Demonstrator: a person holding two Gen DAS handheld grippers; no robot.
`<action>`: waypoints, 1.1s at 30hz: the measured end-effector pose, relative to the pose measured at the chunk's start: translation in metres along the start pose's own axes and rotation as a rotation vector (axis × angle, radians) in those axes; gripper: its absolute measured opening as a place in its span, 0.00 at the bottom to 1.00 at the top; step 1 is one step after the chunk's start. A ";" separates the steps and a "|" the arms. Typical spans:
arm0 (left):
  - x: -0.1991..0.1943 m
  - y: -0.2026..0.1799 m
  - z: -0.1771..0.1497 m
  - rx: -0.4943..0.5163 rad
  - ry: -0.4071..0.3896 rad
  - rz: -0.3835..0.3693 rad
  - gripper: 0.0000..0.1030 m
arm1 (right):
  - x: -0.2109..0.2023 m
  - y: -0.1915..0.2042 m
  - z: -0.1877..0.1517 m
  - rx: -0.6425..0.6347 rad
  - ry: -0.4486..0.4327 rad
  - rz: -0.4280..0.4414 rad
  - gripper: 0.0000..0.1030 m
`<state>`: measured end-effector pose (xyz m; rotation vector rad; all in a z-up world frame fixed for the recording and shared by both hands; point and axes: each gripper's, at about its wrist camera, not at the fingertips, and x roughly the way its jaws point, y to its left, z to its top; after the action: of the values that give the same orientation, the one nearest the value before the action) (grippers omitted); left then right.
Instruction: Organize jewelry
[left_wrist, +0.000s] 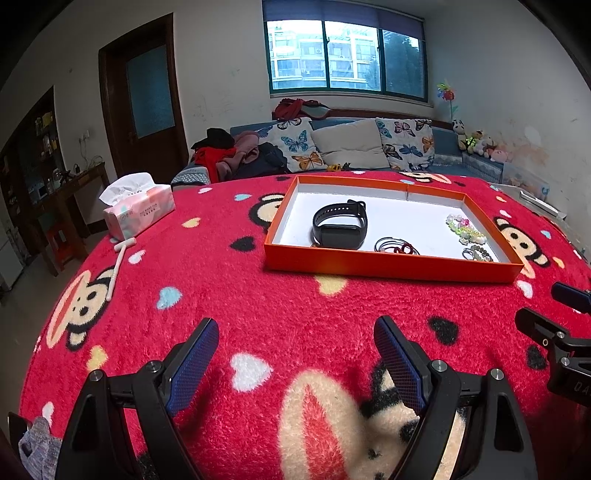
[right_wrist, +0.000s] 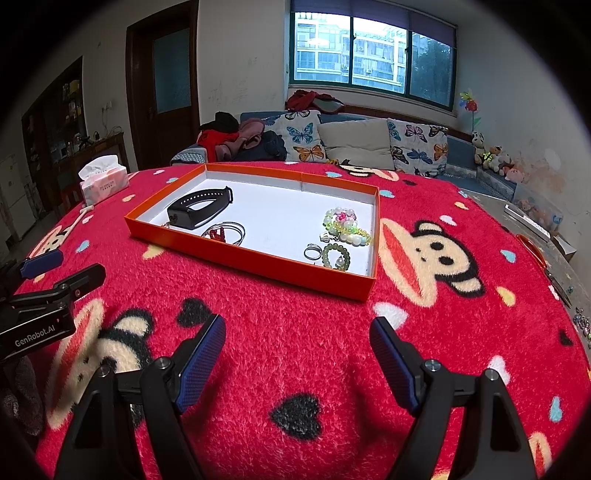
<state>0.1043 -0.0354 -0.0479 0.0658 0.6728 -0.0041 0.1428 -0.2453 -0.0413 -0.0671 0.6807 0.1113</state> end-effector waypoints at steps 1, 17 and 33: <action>0.000 0.000 0.000 -0.001 0.001 0.001 0.89 | -0.001 -0.001 -0.001 0.001 -0.002 -0.001 0.90; 0.002 0.000 -0.001 -0.010 0.010 0.006 0.89 | 0.000 -0.002 -0.001 -0.002 0.005 -0.012 1.00; 0.002 0.000 -0.001 -0.010 0.012 0.006 0.89 | 0.000 0.000 -0.001 -0.012 0.015 -0.021 1.00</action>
<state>0.1047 -0.0351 -0.0499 0.0586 0.6843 0.0055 0.1425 -0.2449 -0.0418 -0.0865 0.6944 0.0942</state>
